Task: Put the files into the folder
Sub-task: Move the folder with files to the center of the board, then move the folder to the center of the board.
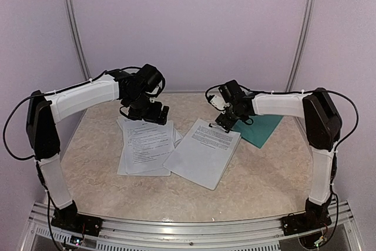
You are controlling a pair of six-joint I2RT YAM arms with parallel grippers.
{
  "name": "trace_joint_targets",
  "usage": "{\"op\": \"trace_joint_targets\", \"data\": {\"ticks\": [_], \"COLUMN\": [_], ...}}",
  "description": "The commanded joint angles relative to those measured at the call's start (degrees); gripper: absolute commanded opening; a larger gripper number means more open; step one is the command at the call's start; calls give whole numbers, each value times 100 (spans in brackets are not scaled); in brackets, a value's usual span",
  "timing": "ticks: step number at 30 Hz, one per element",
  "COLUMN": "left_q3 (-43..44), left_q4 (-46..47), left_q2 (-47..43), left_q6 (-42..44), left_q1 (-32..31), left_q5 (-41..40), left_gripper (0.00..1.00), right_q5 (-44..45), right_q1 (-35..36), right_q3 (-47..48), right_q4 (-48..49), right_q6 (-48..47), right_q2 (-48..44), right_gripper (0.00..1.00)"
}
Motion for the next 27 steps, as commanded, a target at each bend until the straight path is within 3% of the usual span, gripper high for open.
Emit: {"op": "trace_joint_targets", "data": {"ticks": [1,12,27], "left_q3": [228,193,178], "left_q4": [265,130,96], "left_q2": [254,396,435], "left_q6": [10,-87,-89], "left_q1": [22,22,30], "left_q5": [79,280,413], "left_gripper": [98,96,95], "right_q5": [515,346,-59], "right_q1": [-175,-228,-89], "right_q3": [-77,391,705], "right_q4": [341,199,28], "right_q6": [672,736,701], "right_q2": [-16,552,817], "right_gripper": [75,69,67]}}
